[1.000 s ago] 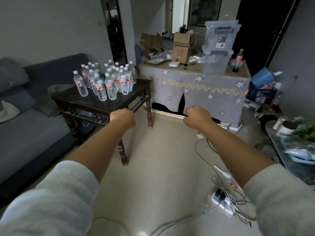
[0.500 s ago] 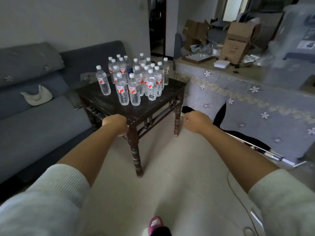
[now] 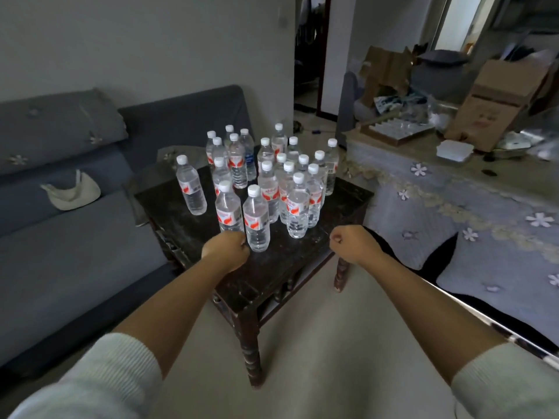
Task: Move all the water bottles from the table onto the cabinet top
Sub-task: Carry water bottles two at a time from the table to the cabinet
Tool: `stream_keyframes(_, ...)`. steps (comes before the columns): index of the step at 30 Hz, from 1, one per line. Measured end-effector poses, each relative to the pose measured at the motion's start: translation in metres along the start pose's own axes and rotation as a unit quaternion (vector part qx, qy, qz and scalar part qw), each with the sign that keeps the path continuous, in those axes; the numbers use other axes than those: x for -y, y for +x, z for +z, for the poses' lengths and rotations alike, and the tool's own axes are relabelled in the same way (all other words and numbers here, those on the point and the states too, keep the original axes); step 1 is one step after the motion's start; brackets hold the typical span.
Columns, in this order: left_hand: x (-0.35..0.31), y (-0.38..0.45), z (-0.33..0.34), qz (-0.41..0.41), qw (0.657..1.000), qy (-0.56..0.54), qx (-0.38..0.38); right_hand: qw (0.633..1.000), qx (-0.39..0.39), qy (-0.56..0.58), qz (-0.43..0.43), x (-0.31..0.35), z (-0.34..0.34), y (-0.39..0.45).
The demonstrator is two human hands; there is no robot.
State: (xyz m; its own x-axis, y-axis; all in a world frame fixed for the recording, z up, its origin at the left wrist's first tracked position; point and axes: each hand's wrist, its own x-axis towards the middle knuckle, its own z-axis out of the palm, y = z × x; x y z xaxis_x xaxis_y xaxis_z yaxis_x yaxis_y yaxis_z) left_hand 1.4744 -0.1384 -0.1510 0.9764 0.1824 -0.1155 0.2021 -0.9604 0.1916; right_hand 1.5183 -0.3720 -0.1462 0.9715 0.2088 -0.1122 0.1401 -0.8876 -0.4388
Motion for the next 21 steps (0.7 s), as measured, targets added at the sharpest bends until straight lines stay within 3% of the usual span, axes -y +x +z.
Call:
stream_keyframes(3,-0.008,0.041,0.002,-0.023,0.992,-0.116,-0.033,0.998,0.000,0.056,-0.008,-0.001,0.003,0.056)
stream_keyframes(7,-0.019,0.087,0.005,-0.102,0.954,-0.271,-0.080,0.993,-0.014,0.117,-0.026,0.000,0.009,0.124)
stream_keyframes(11,-0.024,0.128,0.016,-0.153,0.924,-0.330,-0.121,0.982,-0.018,0.180,-0.058,0.003,0.018,0.184)
stream_keyframes(15,-0.028,0.164,0.018,-0.152,0.935,-0.275,-0.162,0.980,-0.048,0.162,-0.105,0.008,0.023,0.231)
stream_keyframes(21,-0.024,0.187,0.011,-0.076,0.983,-0.144,-0.085,0.990,-0.009,0.016,-0.137,0.018,0.025,0.258)
